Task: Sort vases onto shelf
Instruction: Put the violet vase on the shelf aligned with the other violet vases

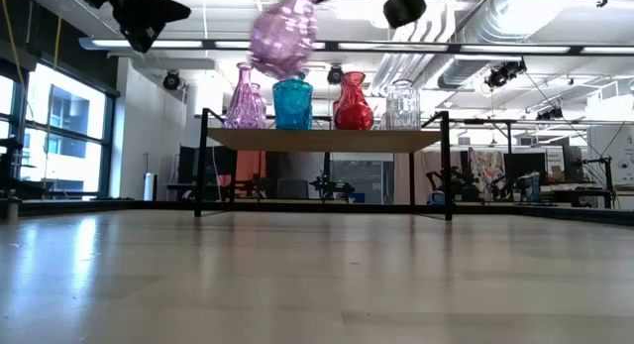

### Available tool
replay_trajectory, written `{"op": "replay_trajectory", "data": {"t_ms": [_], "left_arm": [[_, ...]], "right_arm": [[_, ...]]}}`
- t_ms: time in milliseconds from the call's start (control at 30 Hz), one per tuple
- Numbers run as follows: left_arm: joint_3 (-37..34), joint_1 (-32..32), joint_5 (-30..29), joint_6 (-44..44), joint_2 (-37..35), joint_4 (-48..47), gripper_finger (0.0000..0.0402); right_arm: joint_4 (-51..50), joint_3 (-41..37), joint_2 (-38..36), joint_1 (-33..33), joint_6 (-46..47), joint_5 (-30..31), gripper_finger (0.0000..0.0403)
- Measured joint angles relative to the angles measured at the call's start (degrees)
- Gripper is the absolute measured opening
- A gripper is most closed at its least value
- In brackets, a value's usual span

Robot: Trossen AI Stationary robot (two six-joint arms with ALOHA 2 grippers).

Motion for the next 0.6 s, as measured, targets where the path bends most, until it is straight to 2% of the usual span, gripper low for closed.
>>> {"op": "replay_trajectory", "data": {"t_ms": [300,600], "left_arm": [[0.0,0.0,0.0,2.7,5.7,6.9,0.02],[0.0,0.0,3.7,0.7,9.8,10.7,0.02]], "right_arm": [[0.0,11.2,10.3,0.0,-2.8,-2.2,0.0],[0.4,15.6,15.9,-0.5,-3.9,-4.5,0.0]]}}
